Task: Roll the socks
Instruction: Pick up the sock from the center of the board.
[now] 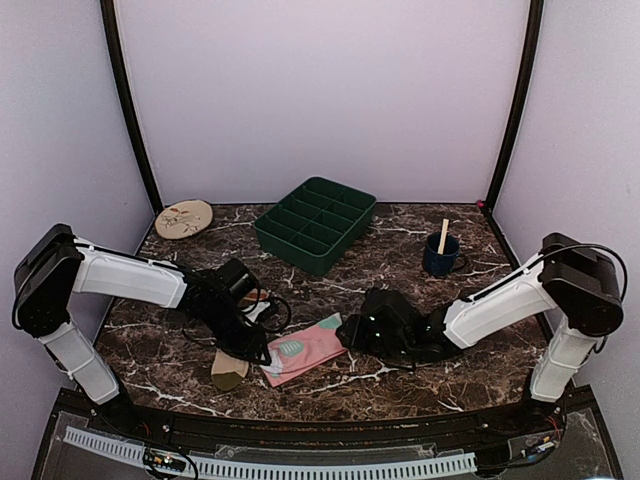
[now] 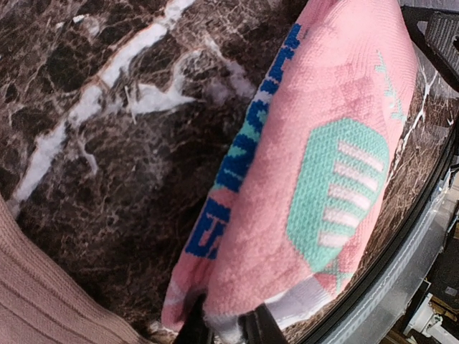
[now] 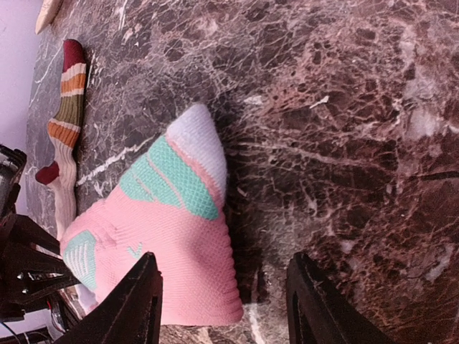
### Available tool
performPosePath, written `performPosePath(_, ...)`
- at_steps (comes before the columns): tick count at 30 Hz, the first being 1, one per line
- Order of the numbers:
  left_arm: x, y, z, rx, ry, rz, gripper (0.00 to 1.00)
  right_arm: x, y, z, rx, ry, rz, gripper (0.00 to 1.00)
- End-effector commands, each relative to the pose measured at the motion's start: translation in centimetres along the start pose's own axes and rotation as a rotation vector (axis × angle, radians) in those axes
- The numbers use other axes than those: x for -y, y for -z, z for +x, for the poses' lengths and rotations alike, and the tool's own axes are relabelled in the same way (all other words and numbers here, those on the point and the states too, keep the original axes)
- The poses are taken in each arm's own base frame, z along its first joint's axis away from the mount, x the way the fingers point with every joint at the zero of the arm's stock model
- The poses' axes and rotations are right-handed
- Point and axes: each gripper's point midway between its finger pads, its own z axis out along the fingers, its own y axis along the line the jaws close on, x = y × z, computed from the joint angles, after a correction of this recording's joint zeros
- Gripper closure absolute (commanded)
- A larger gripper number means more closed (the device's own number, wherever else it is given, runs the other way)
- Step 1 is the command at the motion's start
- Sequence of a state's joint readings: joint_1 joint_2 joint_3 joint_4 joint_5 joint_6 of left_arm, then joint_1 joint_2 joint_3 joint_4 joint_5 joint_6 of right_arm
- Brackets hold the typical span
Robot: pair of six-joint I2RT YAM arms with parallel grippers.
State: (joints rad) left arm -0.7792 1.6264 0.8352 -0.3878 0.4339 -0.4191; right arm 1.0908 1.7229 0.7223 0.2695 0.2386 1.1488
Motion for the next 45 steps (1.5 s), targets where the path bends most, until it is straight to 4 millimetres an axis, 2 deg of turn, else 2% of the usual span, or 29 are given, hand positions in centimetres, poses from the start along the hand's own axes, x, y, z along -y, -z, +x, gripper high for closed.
performPosePath(1,-0.7,-0.5,1.5,-0.046,0.020,-0.017,0.82,-0.2,-0.3,1.4,-0.021,-0.045,-0.034,0.45)
performPosePath(8,-0.7,-0.5,1.5,-0.042,0.027,-0.018,0.82,-0.5,-0.3,3.1,-0.054,-0.082,-0.058,0.47)
performPosePath(20,-1.2,-0.9,2.4,-0.051,0.050,-0.015,0.83,1.4,-0.1,4.6,-0.057,-0.185,-0.077,0.51)
performPosePath(32,-1.5,-0.7,2.9,-0.057,0.049,-0.029,0.83,1.3,-1.0,4.3,-0.018,-0.288,-0.142,0.65)
performPosePath(39,-1.6,-0.7,3.4,-0.061,0.053,-0.028,0.84,1.6,-1.0,4.1,-0.003,-0.308,-0.141,0.72)
performPosePath(45,-1.8,-0.7,3.6,-0.062,0.055,-0.028,0.84,1.3,-1.1,4.1,-0.004,-0.283,-0.137,0.82)
